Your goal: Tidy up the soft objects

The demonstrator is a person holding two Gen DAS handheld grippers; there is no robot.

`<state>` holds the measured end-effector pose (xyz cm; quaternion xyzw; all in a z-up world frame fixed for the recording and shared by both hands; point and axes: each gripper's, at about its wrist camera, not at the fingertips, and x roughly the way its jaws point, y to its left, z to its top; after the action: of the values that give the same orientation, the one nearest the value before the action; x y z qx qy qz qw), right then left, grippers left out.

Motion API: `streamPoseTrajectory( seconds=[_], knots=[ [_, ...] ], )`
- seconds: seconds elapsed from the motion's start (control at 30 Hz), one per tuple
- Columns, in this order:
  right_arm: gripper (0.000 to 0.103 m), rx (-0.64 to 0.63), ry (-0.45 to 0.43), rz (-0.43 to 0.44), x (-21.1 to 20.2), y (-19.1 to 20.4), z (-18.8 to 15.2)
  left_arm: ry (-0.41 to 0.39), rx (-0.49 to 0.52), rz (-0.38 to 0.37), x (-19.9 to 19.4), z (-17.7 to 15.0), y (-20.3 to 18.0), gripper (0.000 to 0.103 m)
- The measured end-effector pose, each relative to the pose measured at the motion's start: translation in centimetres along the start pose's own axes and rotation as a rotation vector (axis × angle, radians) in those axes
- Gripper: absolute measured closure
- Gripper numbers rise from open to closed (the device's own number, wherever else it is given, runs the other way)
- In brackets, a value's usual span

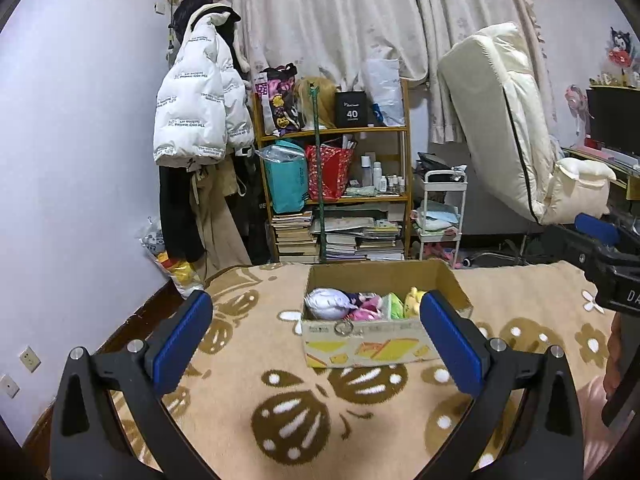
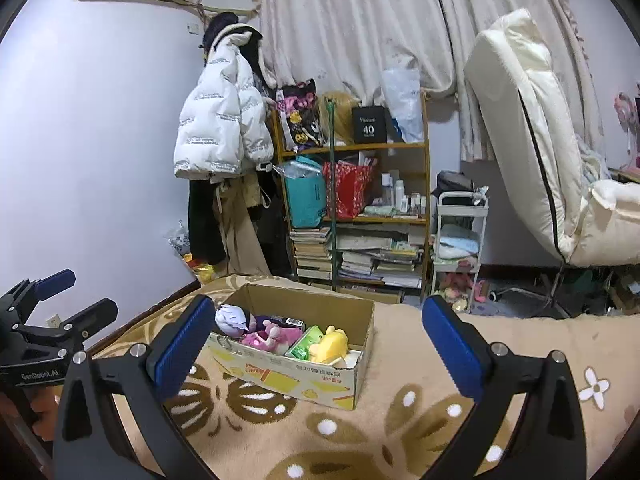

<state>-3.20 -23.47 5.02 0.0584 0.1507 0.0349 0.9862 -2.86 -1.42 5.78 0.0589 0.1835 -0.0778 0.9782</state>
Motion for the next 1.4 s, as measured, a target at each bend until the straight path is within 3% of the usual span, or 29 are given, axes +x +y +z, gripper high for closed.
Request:
streamPoseTrajectory(
  seconds=[0.43, 1.17, 1.4],
  knots=[
    [0.000, 0.007, -0.089, 0.006, -3.5, -0.2, -3.3, -0.032, -0.001, 0.019, -1.3, -3.2, 0.1, 0.001],
    [0.000, 0.063, -0.004, -0.010, -0.9, -2.3, -5.0, -0.029, -0.021, 0.056, 0.6, -3.8, 0.9, 0.001],
    [0.000, 0.057, -0.014, -0.024, -0.8, -2.2, -5.0, -0.017, -0.023, 0.058, 0.9, -3.8, 1.0, 0.001]
  ],
)
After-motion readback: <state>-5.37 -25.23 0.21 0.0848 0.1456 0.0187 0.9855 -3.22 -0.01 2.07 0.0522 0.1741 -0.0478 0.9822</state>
